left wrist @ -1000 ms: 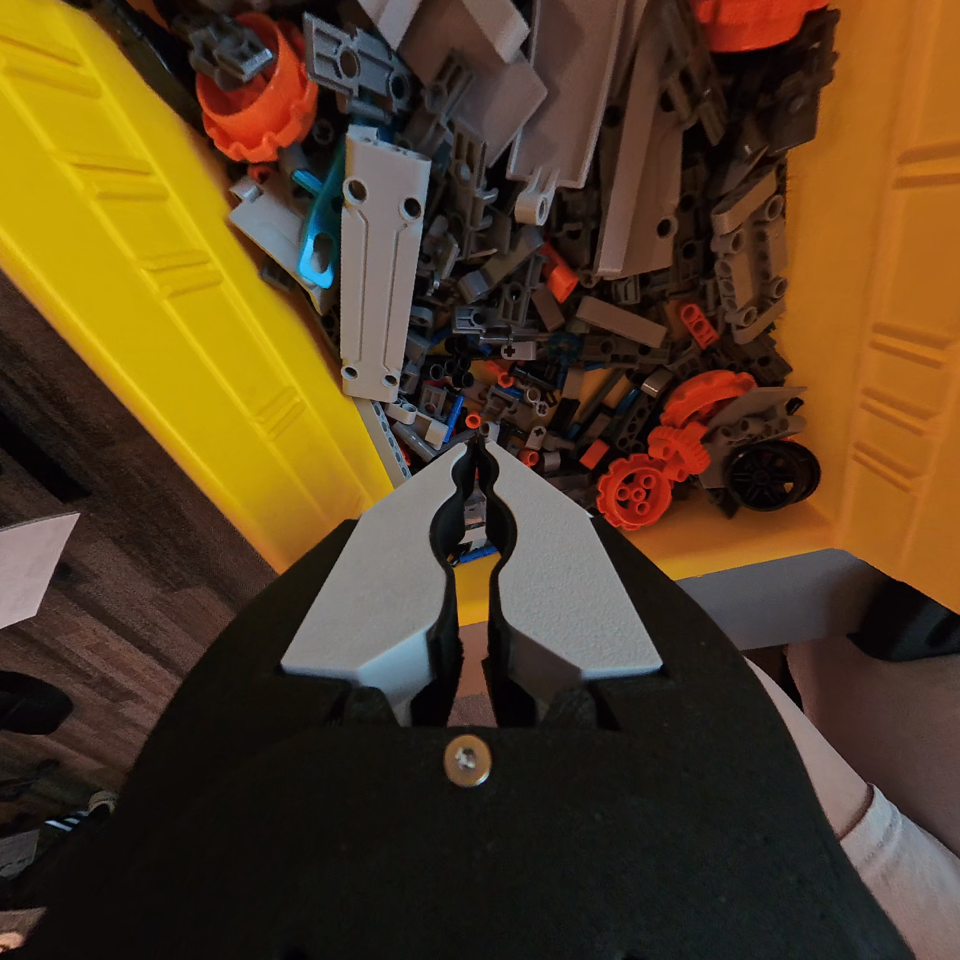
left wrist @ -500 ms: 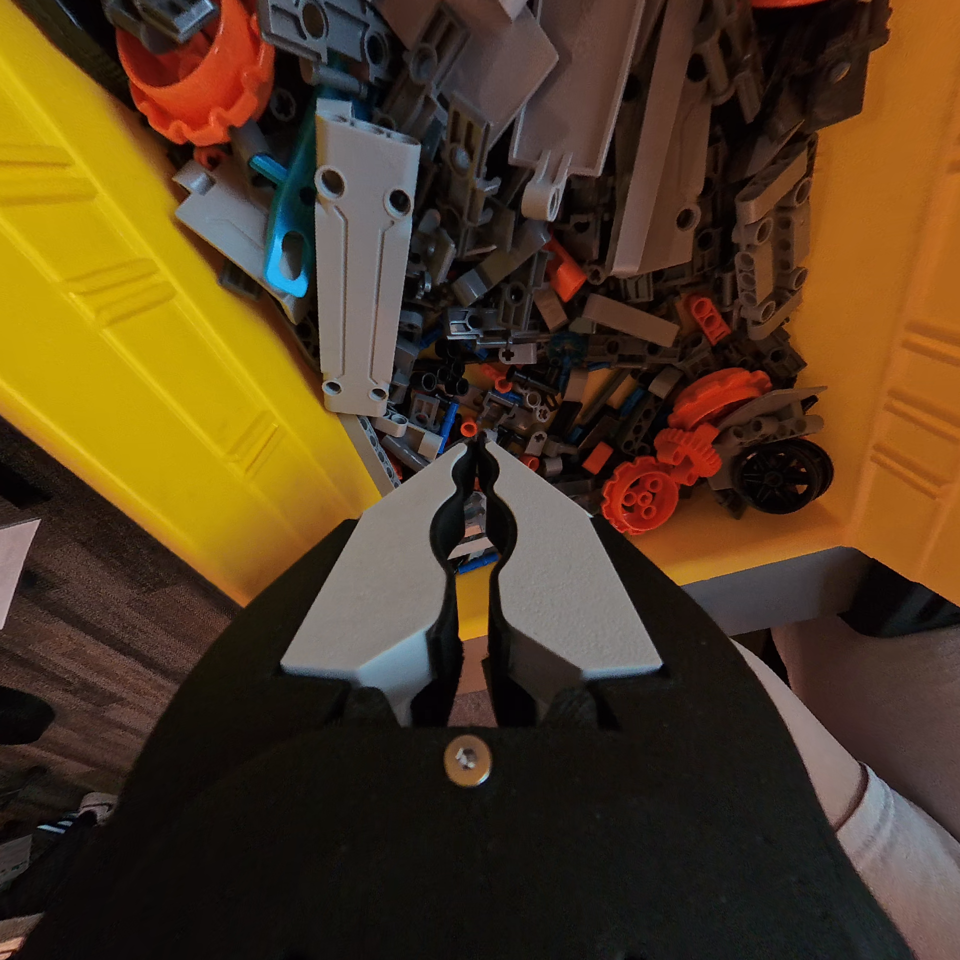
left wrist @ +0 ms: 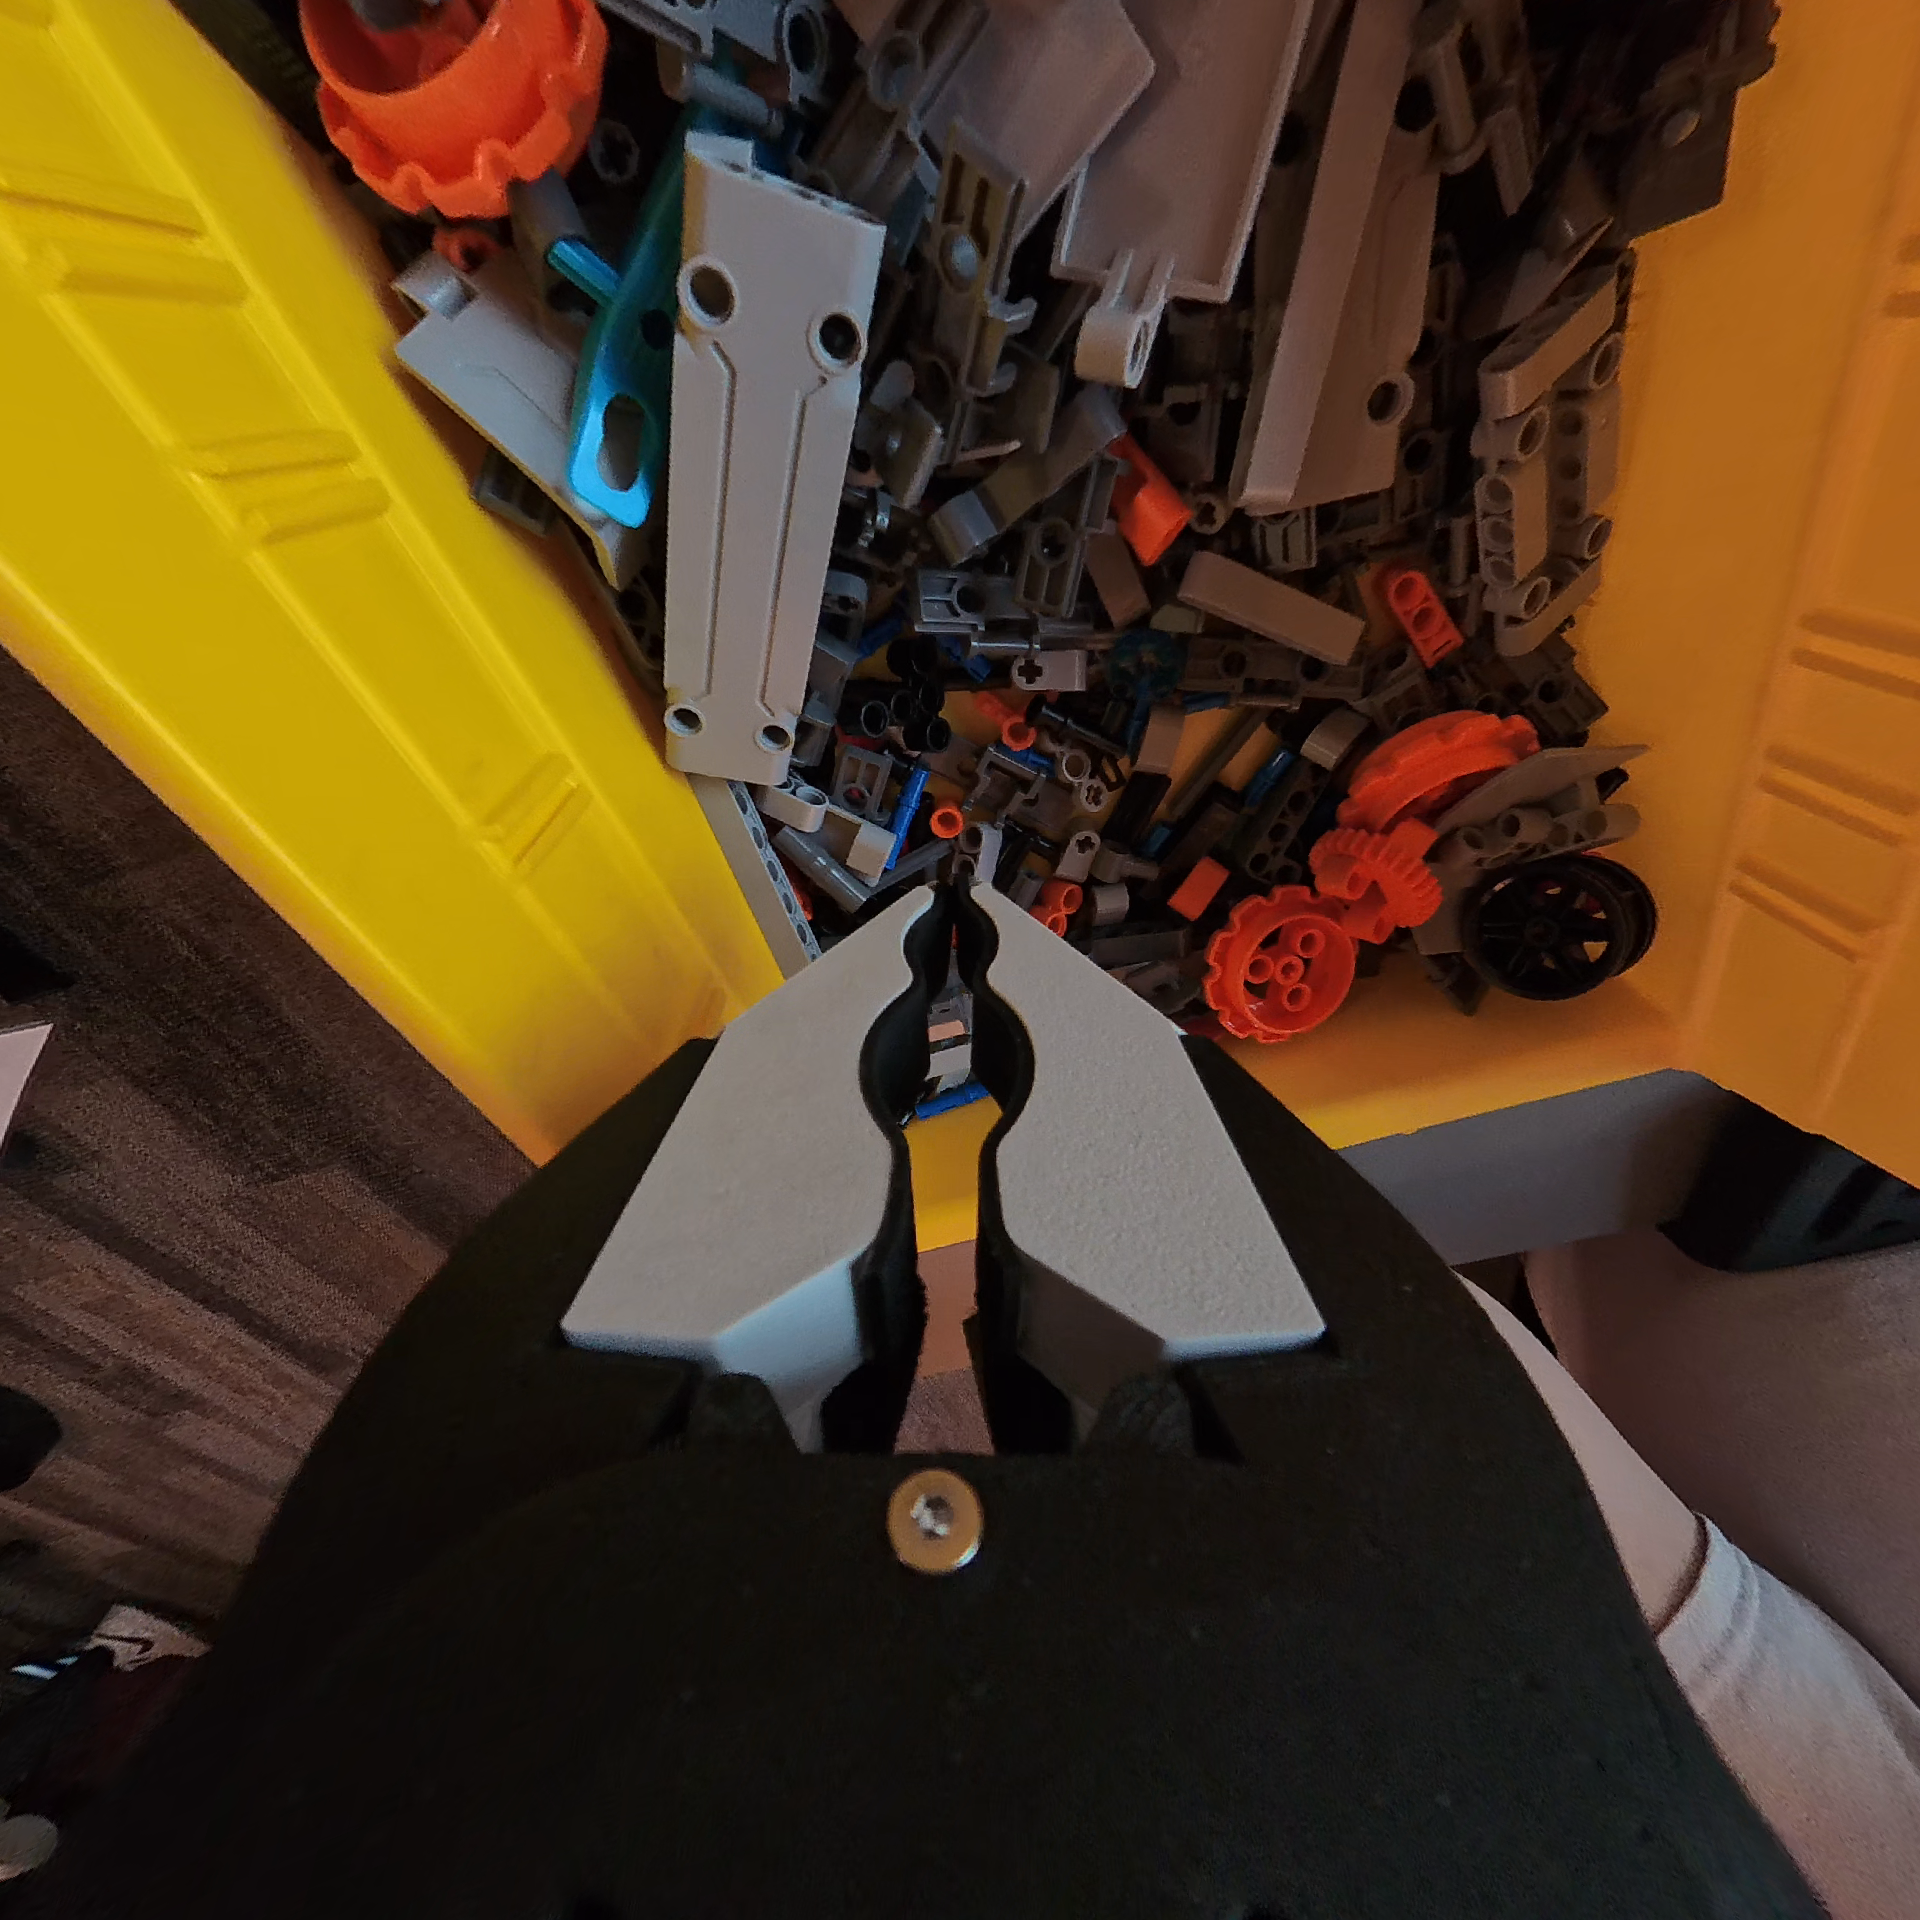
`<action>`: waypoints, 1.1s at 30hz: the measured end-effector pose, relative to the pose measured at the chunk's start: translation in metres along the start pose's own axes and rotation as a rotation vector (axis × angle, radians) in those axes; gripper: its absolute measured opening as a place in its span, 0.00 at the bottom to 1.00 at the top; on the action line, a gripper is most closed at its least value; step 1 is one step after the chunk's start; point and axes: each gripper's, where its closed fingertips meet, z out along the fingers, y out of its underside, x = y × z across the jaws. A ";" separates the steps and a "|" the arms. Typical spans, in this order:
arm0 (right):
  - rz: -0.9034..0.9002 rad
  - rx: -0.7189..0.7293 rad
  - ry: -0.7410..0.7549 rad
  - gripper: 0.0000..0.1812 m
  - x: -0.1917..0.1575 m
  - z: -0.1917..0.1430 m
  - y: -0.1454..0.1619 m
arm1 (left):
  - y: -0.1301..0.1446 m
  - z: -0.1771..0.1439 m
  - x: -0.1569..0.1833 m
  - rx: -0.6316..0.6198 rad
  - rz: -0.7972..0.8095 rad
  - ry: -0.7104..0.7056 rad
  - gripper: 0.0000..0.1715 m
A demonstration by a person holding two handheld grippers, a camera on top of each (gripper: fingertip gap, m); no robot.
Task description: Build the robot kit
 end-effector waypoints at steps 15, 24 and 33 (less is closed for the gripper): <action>-0.011 -0.019 -0.013 0.18 -0.004 0.004 0.006 | 0.004 0.002 0.001 -0.025 -0.007 0.005 0.00; -0.016 -0.022 -0.017 0.18 -0.006 0.004 0.007 | 0.005 -0.007 0.023 0.032 0.086 0.111 0.00; -0.027 -0.014 -0.011 0.17 -0.005 0.002 0.003 | 0.018 -0.052 0.085 0.274 0.522 0.224 0.00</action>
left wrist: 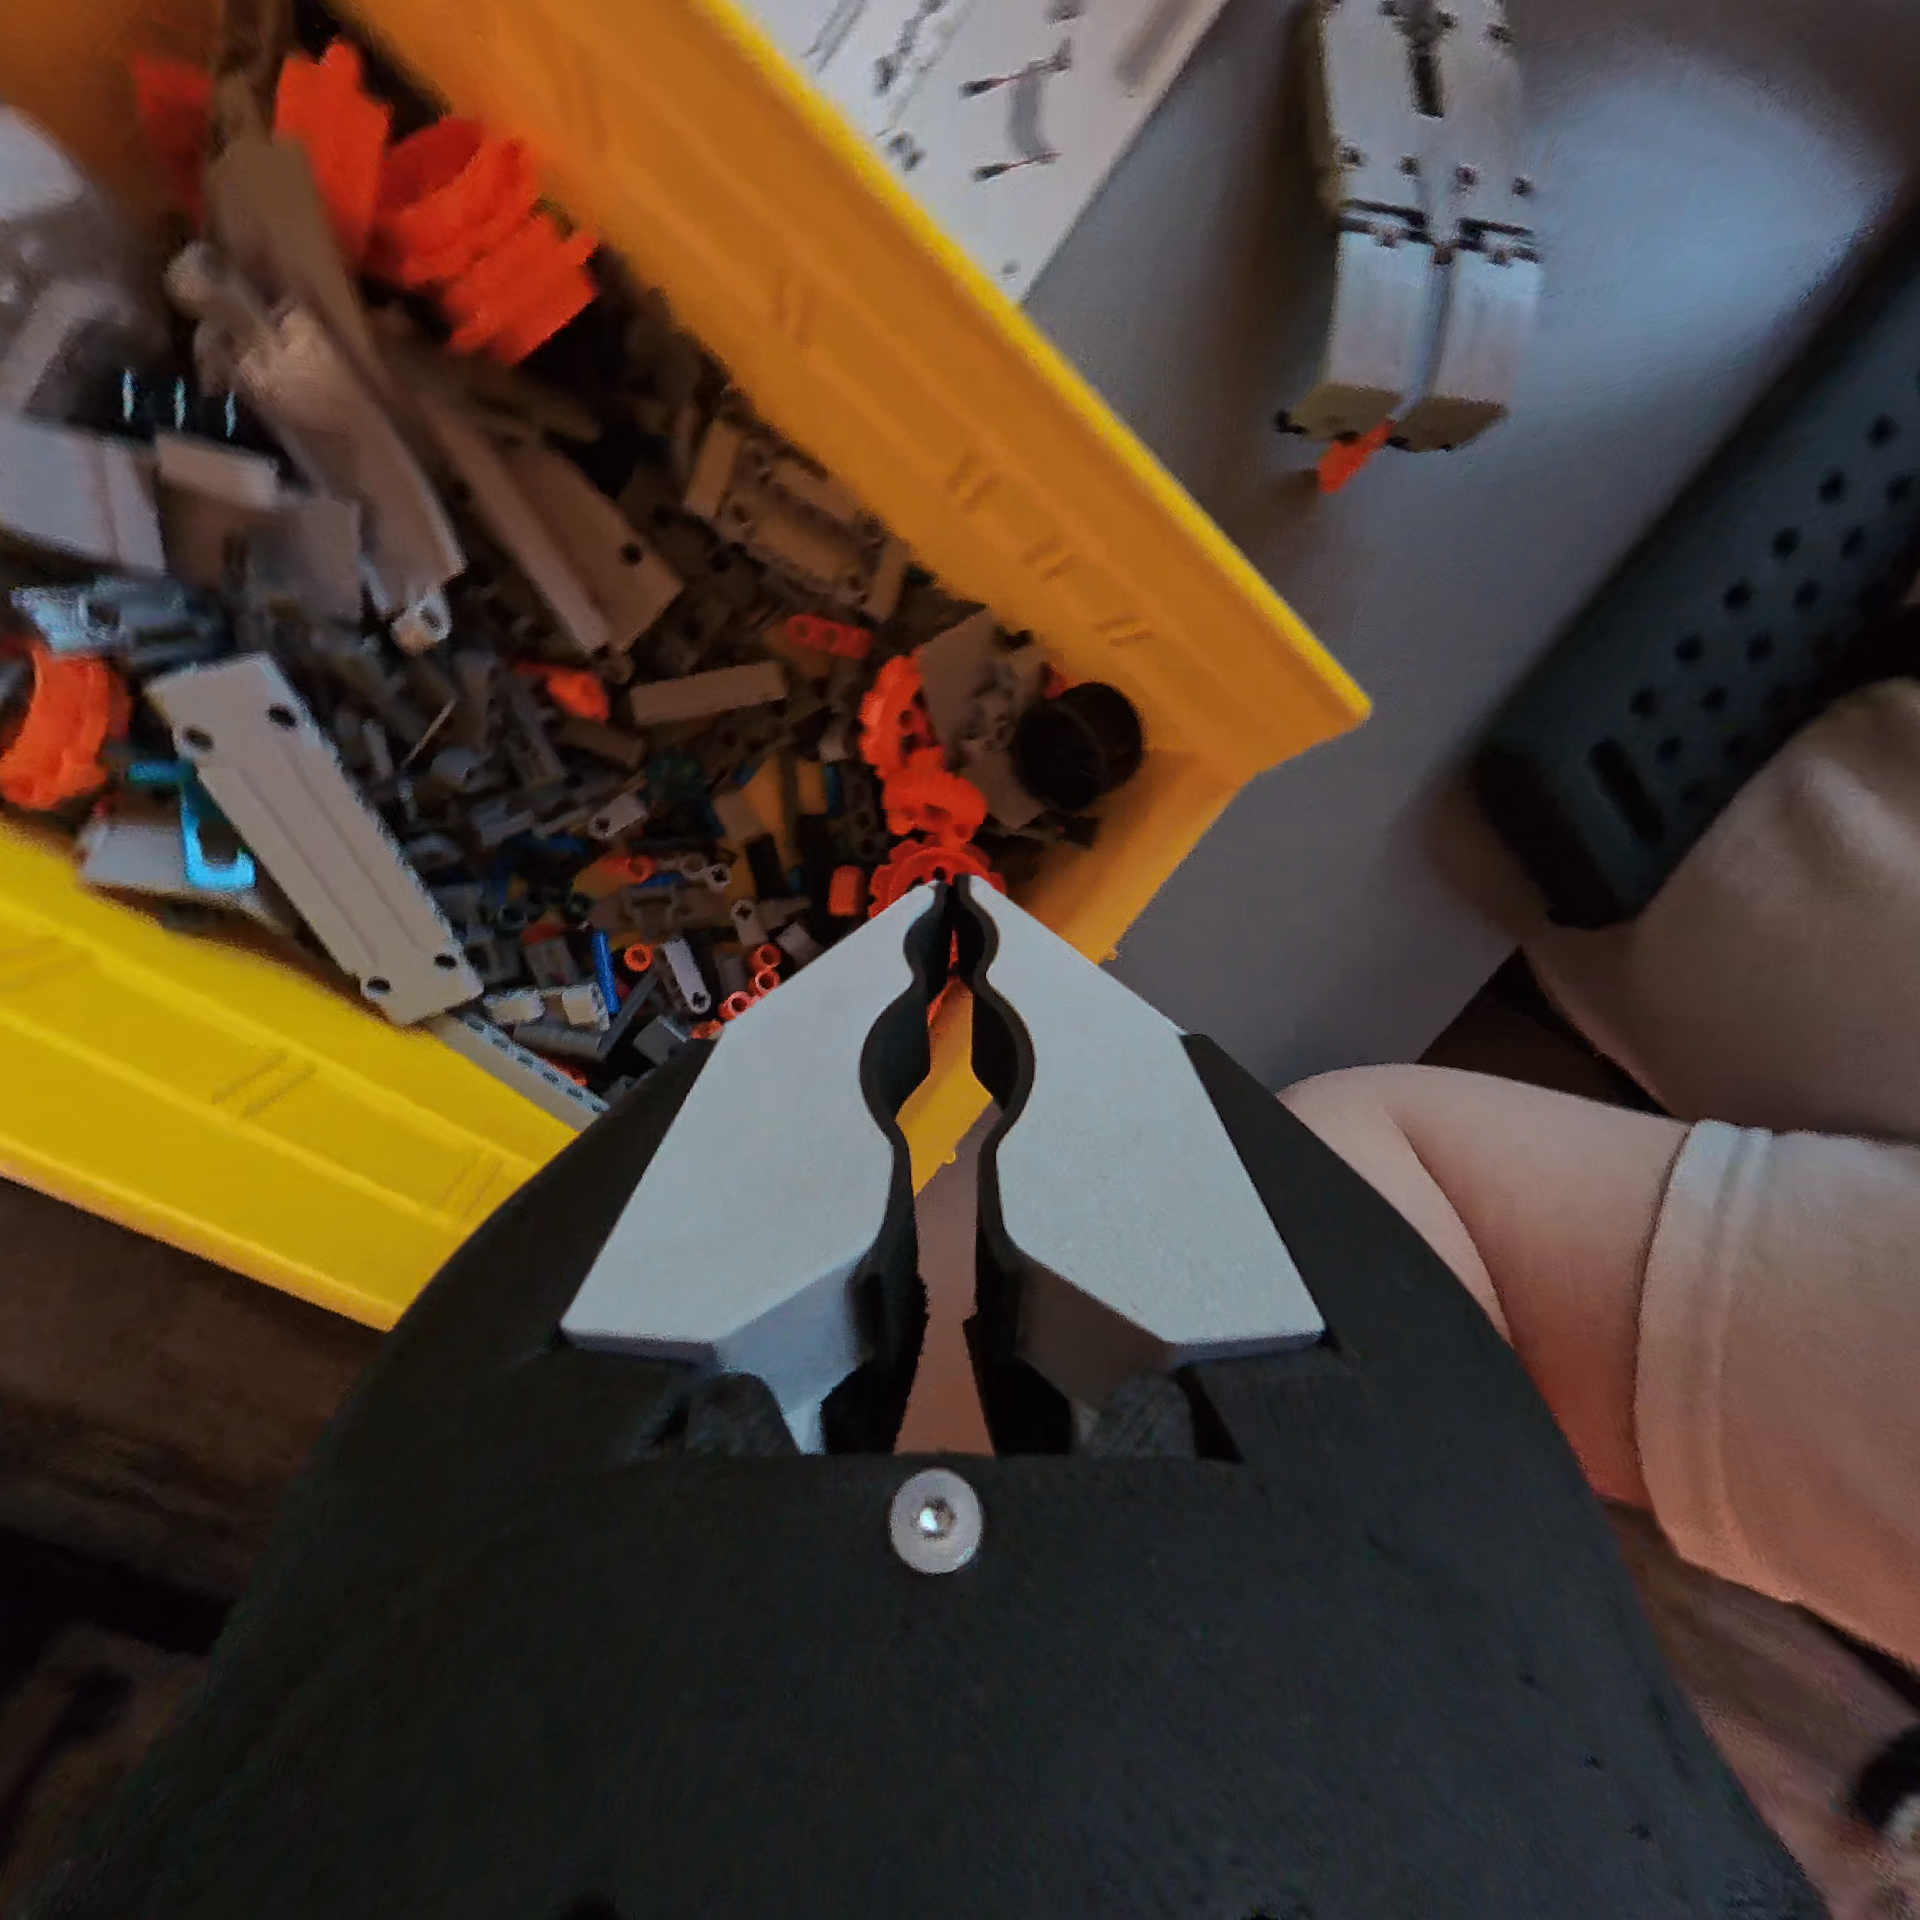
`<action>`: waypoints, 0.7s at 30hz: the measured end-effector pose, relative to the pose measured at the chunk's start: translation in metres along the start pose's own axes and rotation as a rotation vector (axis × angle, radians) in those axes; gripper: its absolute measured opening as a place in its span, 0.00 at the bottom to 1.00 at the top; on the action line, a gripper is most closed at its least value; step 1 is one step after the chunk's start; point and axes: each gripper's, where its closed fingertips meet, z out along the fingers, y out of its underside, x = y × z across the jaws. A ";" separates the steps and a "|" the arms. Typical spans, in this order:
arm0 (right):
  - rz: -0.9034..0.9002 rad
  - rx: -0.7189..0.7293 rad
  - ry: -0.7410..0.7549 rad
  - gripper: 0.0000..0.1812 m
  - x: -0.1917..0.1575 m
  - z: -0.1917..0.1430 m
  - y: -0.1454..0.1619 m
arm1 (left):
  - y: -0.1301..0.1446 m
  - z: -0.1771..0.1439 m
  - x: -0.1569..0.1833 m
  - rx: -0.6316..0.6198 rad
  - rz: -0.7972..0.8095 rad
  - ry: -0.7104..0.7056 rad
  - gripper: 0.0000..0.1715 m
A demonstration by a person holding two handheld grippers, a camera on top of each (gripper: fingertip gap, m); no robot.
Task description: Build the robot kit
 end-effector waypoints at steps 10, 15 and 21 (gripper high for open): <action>-0.019 0.005 -0.007 0.18 -0.003 -0.001 -0.003 | -0.012 -0.019 -0.008 0.091 0.213 -0.246 0.00; -0.044 0.007 -0.006 0.17 -0.006 -0.001 -0.004 | 0.028 -0.007 -0.052 -0.150 -0.219 -0.304 0.00; -0.054 -0.021 -0.004 0.18 -0.006 0.003 0.004 | 0.035 0.004 -0.079 -0.242 -0.337 -0.342 0.00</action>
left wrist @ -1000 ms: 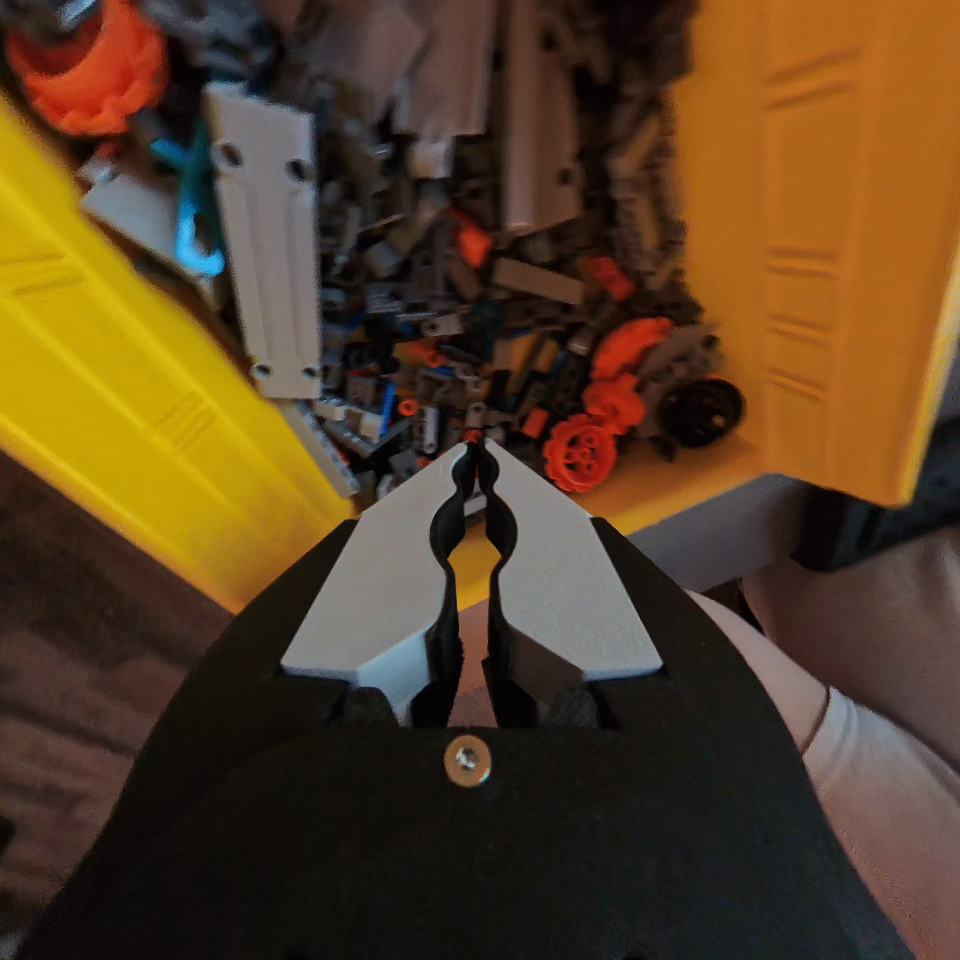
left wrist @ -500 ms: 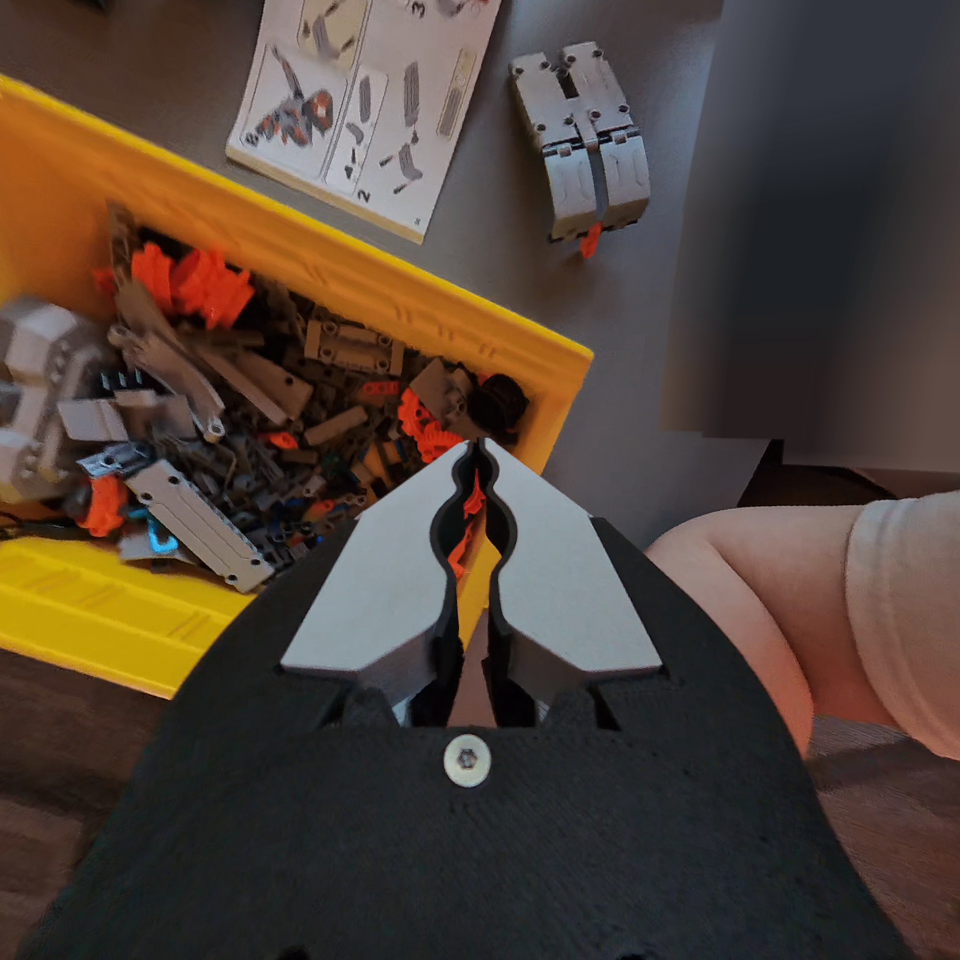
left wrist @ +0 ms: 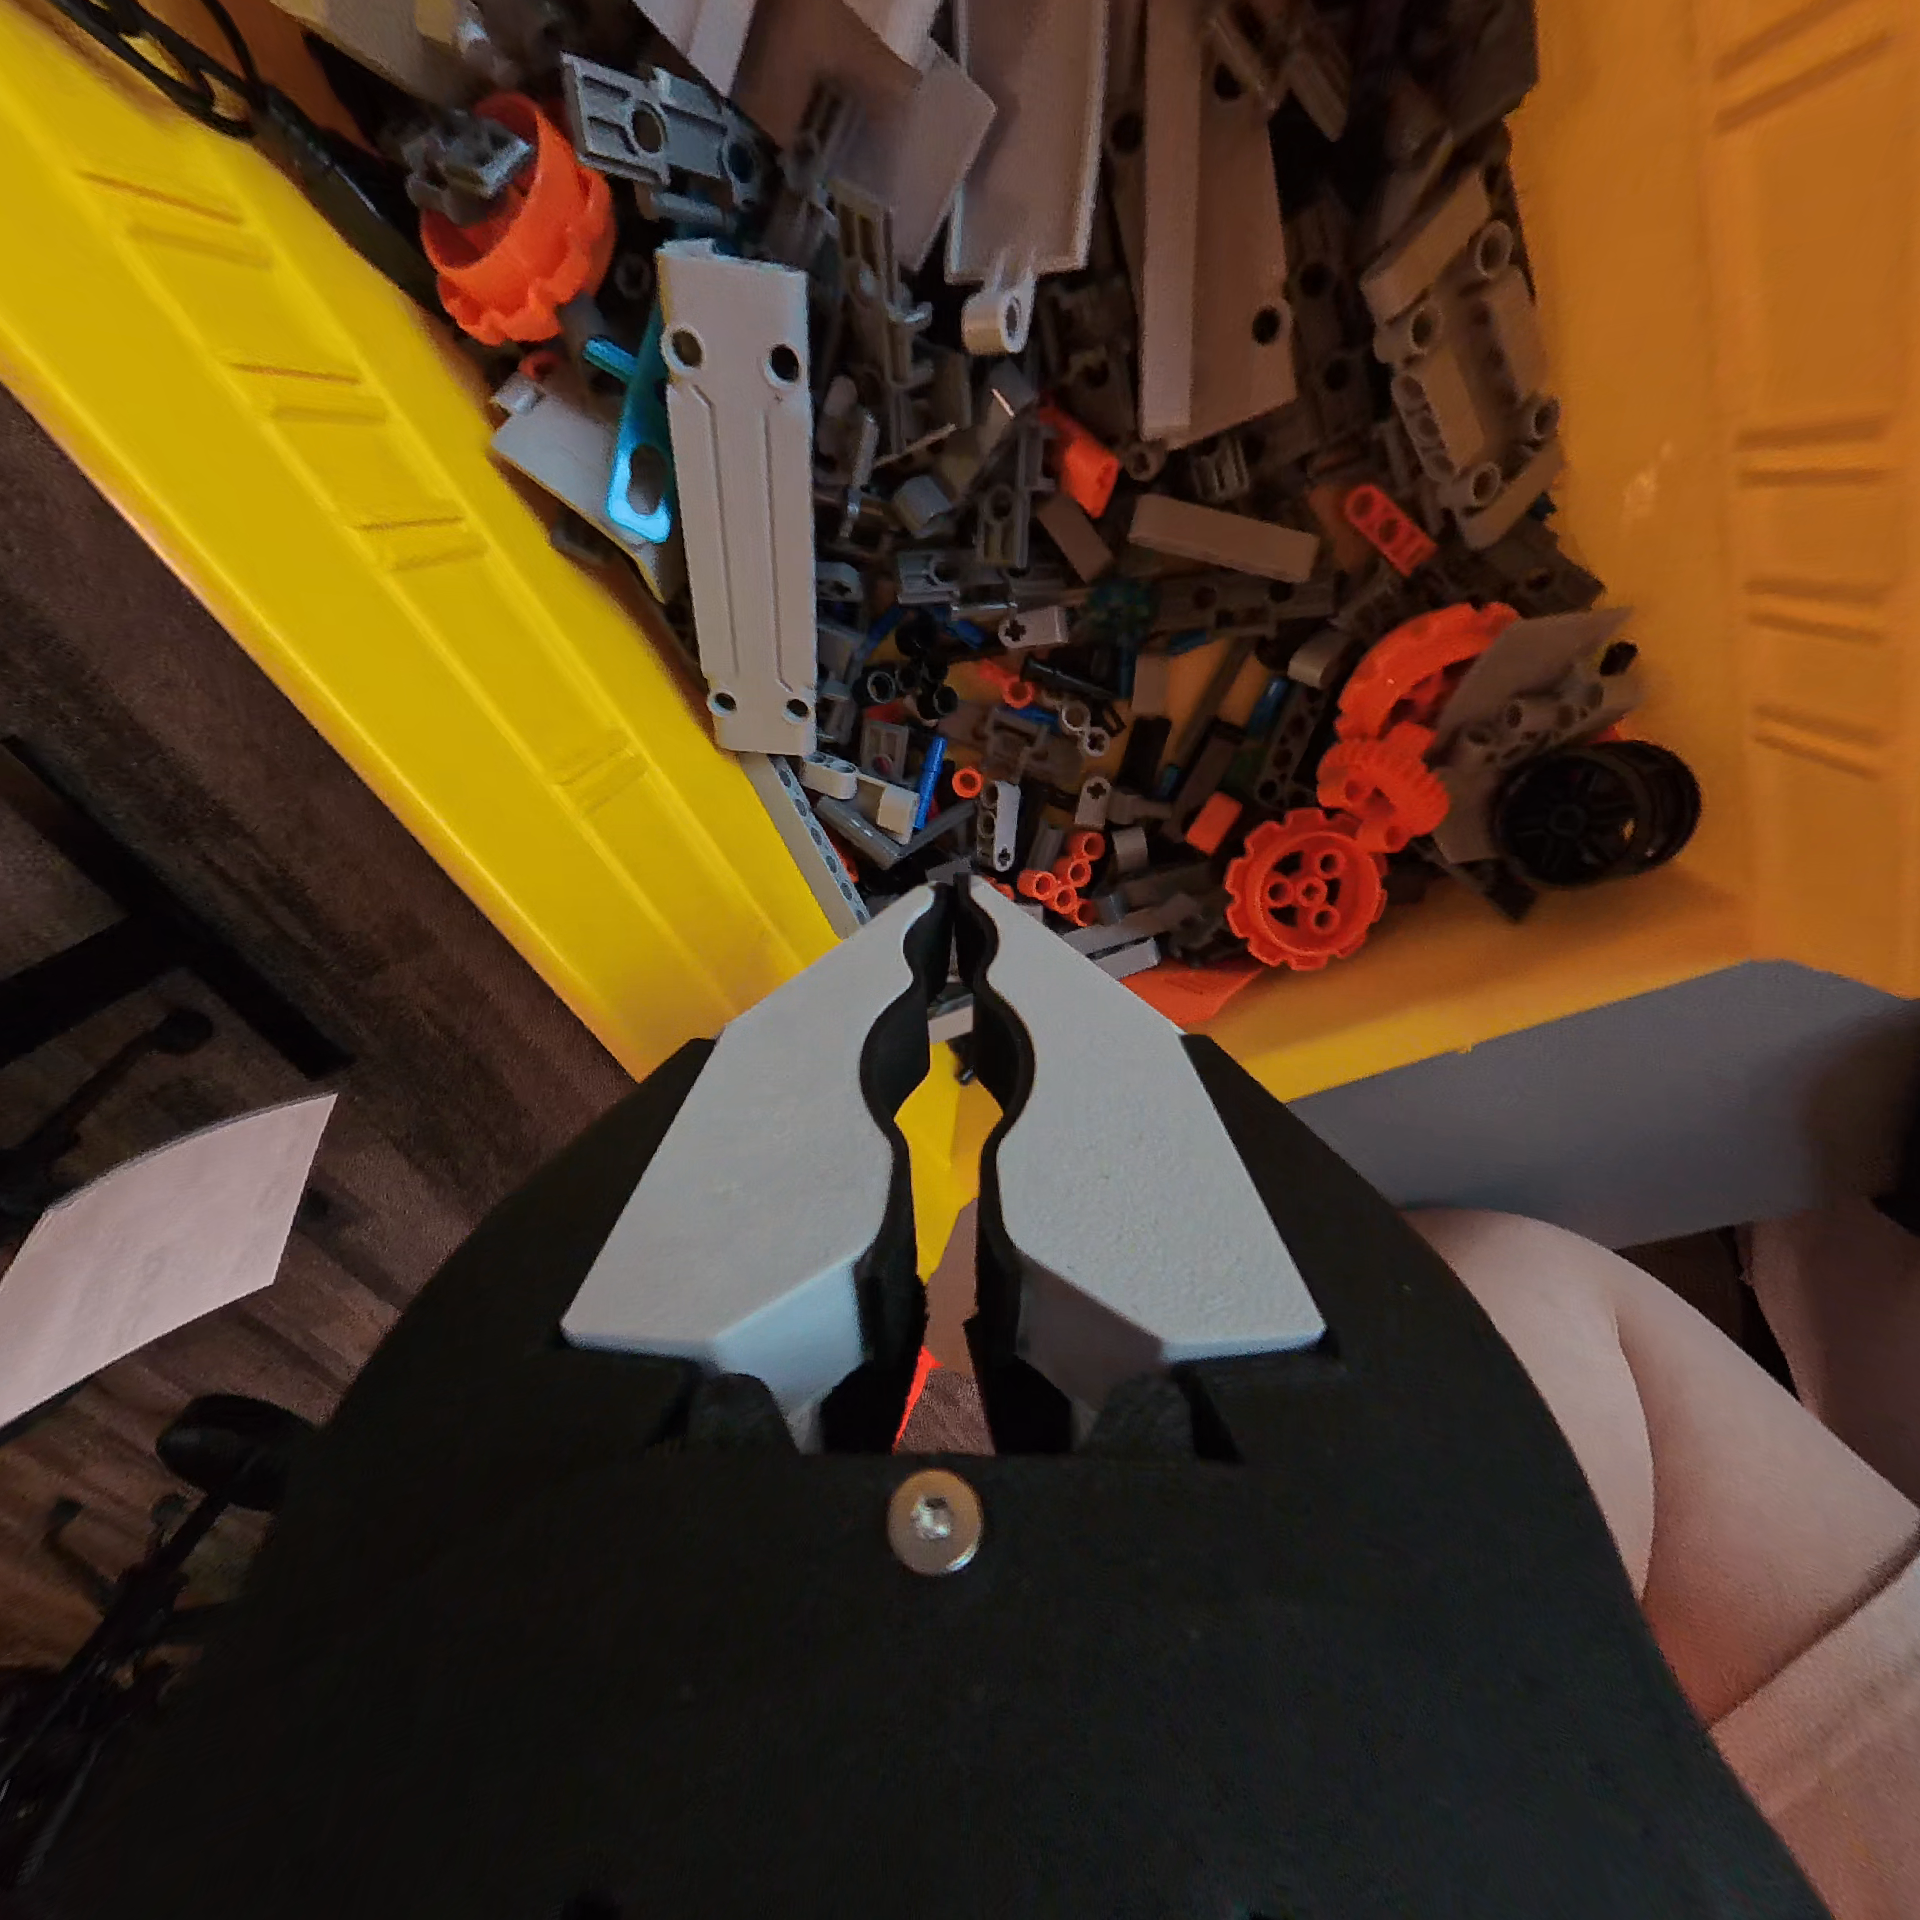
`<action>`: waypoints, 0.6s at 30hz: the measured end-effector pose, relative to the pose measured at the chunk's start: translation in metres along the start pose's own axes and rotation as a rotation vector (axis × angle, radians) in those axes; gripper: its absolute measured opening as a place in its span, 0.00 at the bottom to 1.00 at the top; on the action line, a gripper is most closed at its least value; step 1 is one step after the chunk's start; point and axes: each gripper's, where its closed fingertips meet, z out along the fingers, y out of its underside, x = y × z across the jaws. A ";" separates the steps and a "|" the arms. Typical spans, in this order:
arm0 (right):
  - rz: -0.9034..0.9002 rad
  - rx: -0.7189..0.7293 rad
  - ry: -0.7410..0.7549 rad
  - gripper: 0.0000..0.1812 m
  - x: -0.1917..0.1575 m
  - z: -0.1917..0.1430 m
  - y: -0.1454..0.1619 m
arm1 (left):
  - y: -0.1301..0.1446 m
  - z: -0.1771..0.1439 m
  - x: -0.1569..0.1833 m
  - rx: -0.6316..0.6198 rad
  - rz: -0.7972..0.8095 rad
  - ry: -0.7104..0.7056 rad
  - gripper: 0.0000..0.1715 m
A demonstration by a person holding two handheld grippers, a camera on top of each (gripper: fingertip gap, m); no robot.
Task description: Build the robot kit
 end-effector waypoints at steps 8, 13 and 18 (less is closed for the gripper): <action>-0.009 -0.003 -0.003 0.18 -0.002 0.001 0.001 | -0.003 0.013 0.001 -0.055 -0.036 0.035 0.00; -0.009 -0.013 0.000 0.18 0.000 0.003 0.004 | -0.001 0.026 0.004 -0.112 -0.049 0.076 0.05; -0.012 -0.018 -0.002 0.18 -0.001 0.003 0.006 | -0.005 0.041 0.007 -0.165 -0.037 0.110 0.11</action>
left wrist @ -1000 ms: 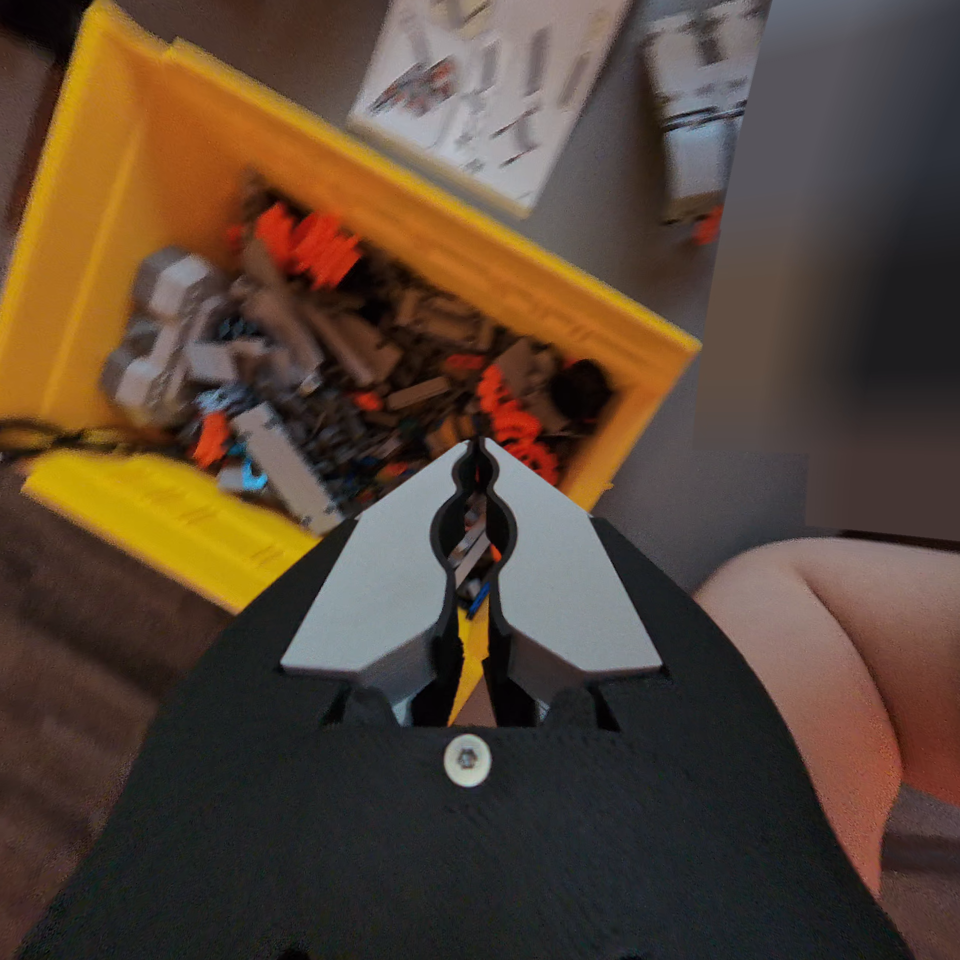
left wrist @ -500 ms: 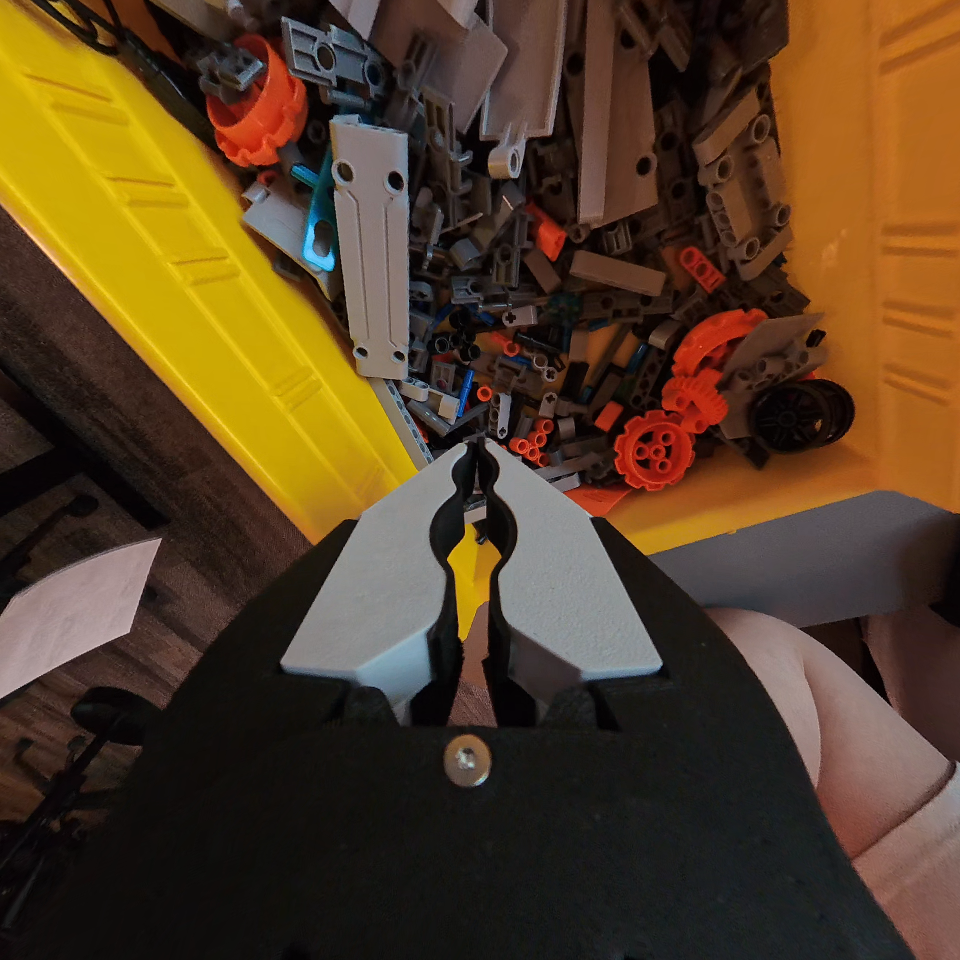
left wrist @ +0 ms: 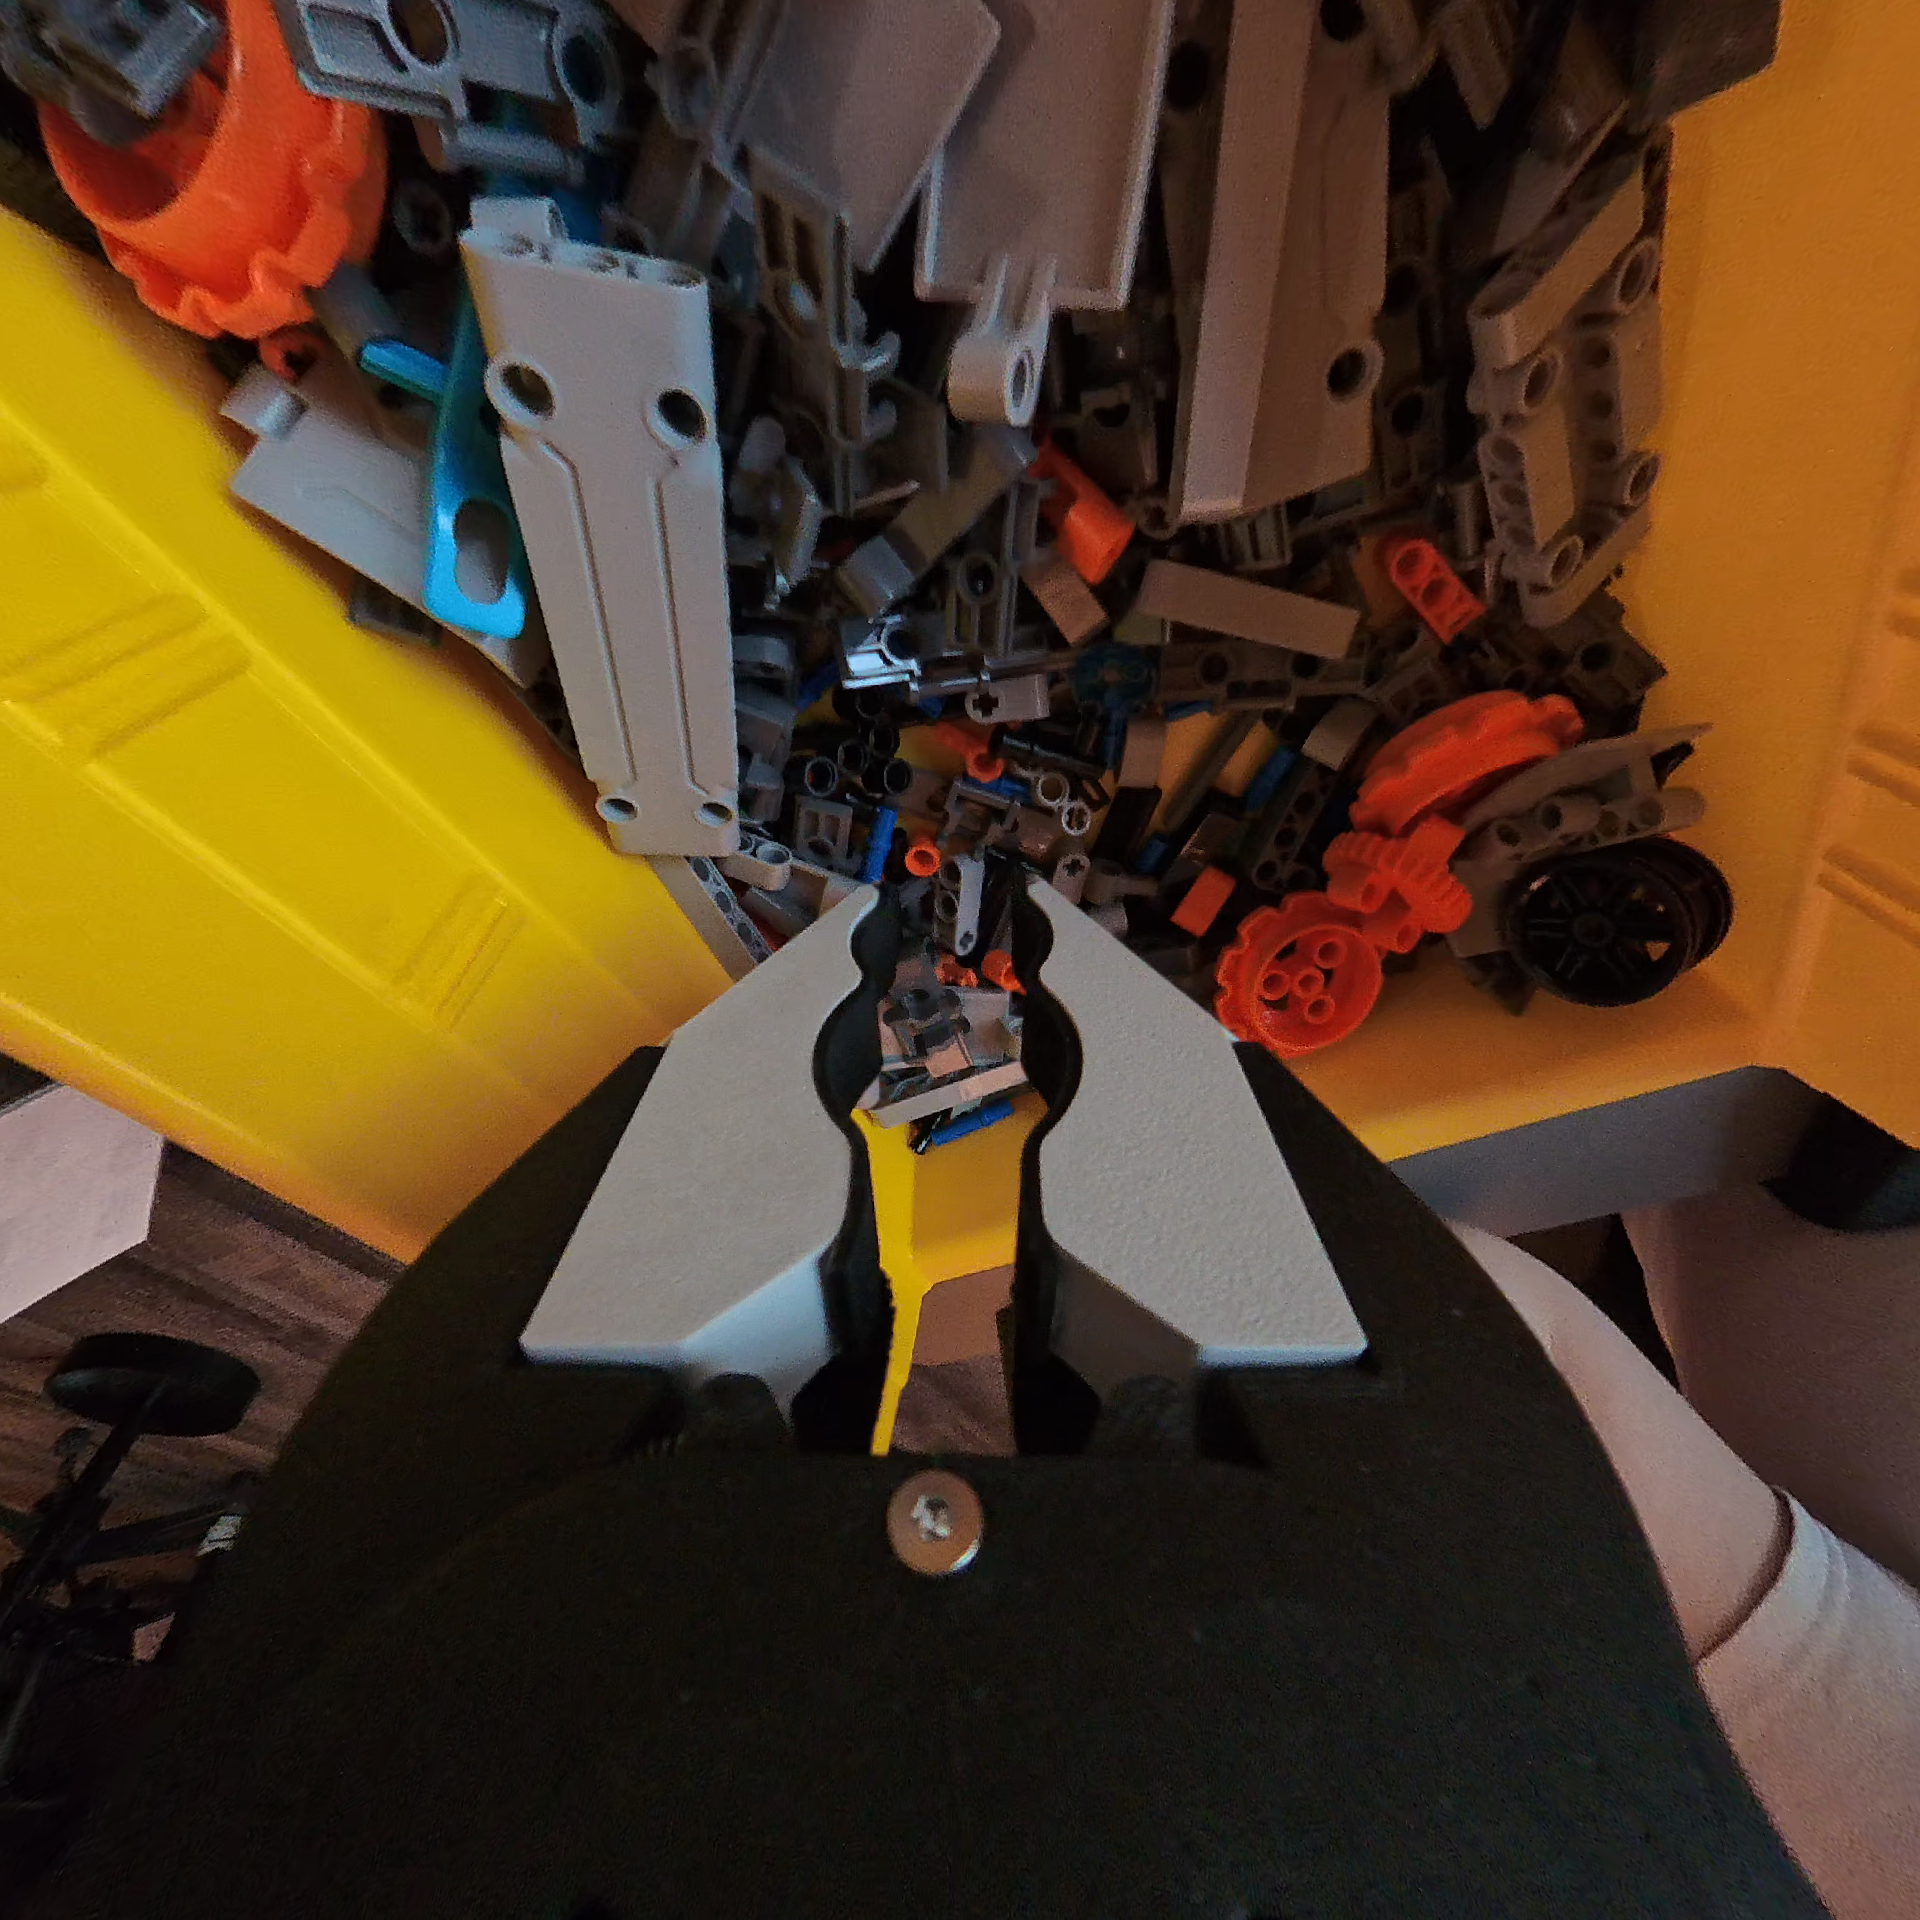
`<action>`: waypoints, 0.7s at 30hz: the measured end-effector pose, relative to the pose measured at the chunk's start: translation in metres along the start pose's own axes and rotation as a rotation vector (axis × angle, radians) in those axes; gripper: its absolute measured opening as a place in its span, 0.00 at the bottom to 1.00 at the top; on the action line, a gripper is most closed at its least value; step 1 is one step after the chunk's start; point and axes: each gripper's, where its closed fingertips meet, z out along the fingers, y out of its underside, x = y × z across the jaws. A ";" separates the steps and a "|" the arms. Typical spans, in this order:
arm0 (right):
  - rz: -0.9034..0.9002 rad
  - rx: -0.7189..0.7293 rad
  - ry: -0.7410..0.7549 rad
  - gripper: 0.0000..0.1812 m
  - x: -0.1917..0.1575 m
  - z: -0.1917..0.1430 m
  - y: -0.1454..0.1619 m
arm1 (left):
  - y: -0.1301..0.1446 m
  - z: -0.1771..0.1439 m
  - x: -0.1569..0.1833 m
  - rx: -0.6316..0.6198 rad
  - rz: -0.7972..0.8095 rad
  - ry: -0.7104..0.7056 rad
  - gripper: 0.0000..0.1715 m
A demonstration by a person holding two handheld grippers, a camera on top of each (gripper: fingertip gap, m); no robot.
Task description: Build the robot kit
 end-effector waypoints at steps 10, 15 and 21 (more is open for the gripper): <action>0.000 -0.004 -0.005 0.18 -0.001 0.001 0.002 | -0.011 -0.011 -0.014 0.090 -0.117 -0.014 0.19; 0.000 -0.012 -0.008 0.18 -0.002 0.003 0.004 | -0.009 -0.017 -0.010 0.113 -0.123 0.001 0.22; -0.005 -0.017 -0.008 0.18 -0.001 0.003 0.005 | -0.001 -0.007 0.002 0.032 -0.092 0.044 0.21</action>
